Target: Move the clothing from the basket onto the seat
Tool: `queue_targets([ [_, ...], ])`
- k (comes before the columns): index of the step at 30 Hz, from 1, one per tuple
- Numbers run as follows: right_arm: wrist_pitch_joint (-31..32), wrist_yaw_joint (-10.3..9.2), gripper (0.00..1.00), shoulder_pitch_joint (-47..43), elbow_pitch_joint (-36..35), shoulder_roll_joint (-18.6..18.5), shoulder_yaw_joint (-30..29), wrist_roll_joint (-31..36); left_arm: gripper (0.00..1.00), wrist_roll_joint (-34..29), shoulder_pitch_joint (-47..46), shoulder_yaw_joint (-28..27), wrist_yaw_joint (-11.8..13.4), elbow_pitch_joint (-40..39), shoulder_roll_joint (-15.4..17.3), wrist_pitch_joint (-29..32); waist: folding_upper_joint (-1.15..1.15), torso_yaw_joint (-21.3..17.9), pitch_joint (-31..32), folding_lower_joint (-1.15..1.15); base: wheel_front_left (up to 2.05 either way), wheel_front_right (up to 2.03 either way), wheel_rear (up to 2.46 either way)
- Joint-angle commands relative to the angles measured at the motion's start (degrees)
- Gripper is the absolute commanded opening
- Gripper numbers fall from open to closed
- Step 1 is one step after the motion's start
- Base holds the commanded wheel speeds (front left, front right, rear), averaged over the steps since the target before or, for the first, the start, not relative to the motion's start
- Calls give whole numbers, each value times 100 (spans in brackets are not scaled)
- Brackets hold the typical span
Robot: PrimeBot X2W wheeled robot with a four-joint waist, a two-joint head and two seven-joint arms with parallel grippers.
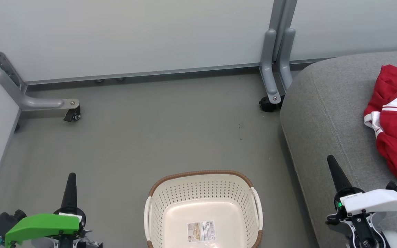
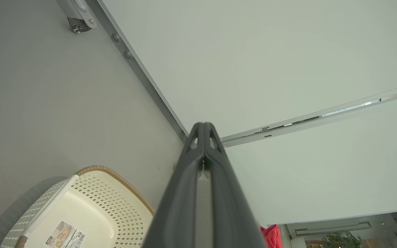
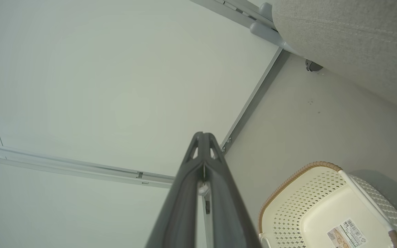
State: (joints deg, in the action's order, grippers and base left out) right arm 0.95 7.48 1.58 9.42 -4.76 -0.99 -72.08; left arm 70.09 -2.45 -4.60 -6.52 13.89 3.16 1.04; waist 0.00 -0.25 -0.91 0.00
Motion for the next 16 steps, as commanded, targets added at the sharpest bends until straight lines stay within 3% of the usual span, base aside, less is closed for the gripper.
queue_targets([
  [1, 35, 2, 0, 138, 1, -33, -27, -153, 0, 155, -142, -33, -26, -25, 11, 34, 0, 1, 2, 0, 0, 0, 0],
  [16, 149, 3, 0, 260, 165, -24, -126, -911, 0, 905, -255, -95, -58, -10, -1, 231, 0, 8, 25, 0, 0, 0, 0],
])
